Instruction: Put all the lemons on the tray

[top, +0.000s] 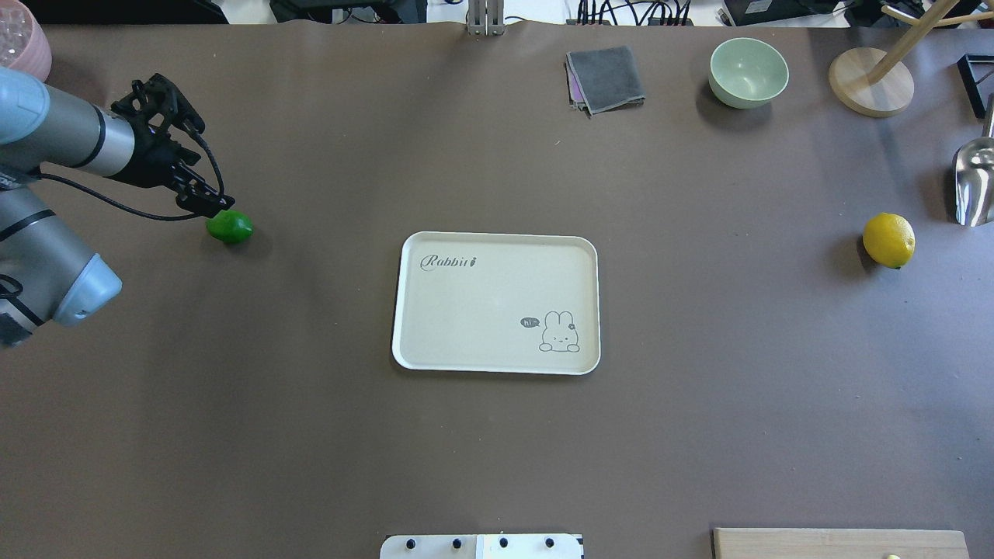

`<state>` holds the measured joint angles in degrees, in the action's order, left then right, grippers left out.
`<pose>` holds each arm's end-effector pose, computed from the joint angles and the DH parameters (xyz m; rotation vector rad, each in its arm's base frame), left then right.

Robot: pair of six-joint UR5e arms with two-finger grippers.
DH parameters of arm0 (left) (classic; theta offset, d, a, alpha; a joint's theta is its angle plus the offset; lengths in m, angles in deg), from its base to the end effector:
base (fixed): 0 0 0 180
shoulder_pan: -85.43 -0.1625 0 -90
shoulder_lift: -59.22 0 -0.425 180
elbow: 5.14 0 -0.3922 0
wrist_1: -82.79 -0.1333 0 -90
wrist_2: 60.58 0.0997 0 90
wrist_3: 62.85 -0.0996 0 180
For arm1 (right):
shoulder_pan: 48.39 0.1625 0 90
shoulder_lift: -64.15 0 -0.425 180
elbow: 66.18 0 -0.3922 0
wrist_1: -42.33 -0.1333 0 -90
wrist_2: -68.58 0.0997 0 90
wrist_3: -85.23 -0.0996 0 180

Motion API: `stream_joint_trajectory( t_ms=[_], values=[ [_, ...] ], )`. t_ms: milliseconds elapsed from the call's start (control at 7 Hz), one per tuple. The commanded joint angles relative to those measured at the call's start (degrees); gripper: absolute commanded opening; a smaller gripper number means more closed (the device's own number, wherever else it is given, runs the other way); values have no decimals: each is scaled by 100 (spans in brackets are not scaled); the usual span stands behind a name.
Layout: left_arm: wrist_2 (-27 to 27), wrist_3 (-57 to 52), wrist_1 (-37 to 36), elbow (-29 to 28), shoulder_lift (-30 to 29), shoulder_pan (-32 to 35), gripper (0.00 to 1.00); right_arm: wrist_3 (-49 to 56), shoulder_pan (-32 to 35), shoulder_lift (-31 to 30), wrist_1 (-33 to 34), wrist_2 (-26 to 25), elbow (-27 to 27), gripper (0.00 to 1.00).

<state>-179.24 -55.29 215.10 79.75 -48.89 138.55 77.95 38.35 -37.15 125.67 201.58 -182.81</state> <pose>0.3174 -0.5656 0.4460 0.7148 0.7998 0.7040 0.0417 -0.4177 0.5058 0.2957 -0.7710 -0.0779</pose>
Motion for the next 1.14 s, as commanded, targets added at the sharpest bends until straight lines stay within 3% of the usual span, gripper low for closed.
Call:
stream_joint_trajectory(
  t_ms=[0,714,857,1000],
  values=[
    [44,-78,138,-121,-17,-144,98,-63,-34,-3,-99,24,17,100],
    [45,-694,242,-463,53,-346,97,-54,-43,-3,-108,24,35,100],
    [45,-685,339,-543,62,-364,92,-63,-43,-3,-108,24,35,100],
    [45,-685,392,-517,123,-381,70,-63,-43,-3,-108,24,35,100]
  ],
)
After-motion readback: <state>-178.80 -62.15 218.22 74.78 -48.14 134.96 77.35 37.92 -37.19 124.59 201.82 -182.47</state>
